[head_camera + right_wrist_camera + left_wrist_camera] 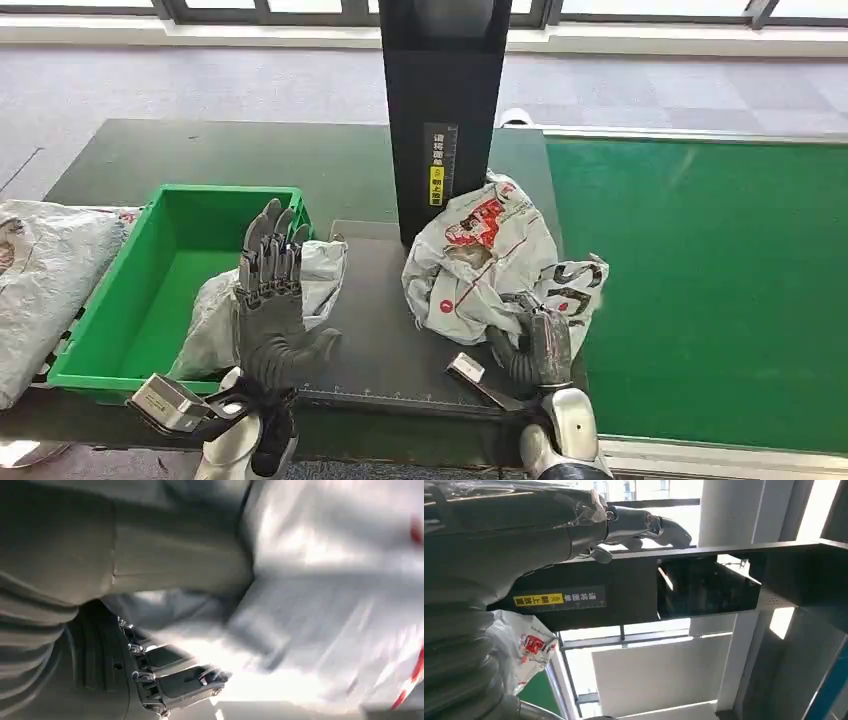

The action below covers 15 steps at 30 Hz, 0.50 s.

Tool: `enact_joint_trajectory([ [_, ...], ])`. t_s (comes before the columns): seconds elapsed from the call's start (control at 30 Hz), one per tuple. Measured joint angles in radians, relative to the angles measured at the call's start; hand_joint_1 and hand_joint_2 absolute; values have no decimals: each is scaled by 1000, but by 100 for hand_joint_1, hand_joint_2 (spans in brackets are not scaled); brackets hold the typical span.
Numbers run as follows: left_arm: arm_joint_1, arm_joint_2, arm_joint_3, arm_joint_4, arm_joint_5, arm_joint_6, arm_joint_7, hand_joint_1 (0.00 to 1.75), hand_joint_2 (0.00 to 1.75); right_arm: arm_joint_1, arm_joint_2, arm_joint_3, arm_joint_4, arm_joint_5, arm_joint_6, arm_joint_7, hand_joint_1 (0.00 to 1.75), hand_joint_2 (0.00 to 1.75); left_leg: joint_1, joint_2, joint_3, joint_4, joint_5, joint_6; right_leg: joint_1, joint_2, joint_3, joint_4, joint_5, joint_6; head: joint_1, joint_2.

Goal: Moved the parcel from conveyor to table for the left to box.

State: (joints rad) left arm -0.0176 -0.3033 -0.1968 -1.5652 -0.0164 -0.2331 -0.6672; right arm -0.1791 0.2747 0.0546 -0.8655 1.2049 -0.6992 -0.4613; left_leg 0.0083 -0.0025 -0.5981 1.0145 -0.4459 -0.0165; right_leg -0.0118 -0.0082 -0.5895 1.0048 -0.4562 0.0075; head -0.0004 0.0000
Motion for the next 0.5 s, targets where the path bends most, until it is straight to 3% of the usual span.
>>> enact_joint_trajectory([
  [0.13, -1, 0, 0, 4, 0, 2, 0, 0, 175, -2, 16, 14, 24, -154, 0, -128, 0, 0, 0, 0, 0, 0, 0, 0, 0, 0, 0, 0, 0, 0, 0, 0],
  [0.23, -2, 0, -1, 10, -3, 15, 0, 0, 175, 2, 24, 30, 22, -354, 0, -225, 0, 0, 0, 0, 0, 0, 0, 0, 0, 0, -1, 0, 0, 0, 0, 0],
  [0.5, -11, 0, -18, 38, -16, 49, 0, 0, 175, 14, -6, 196, -40, -676, 67, -239, 0, 0, 0, 1, 0, 0, 0, 0, 0, 2, -2, 0, 0, 0, 0, 0],
])
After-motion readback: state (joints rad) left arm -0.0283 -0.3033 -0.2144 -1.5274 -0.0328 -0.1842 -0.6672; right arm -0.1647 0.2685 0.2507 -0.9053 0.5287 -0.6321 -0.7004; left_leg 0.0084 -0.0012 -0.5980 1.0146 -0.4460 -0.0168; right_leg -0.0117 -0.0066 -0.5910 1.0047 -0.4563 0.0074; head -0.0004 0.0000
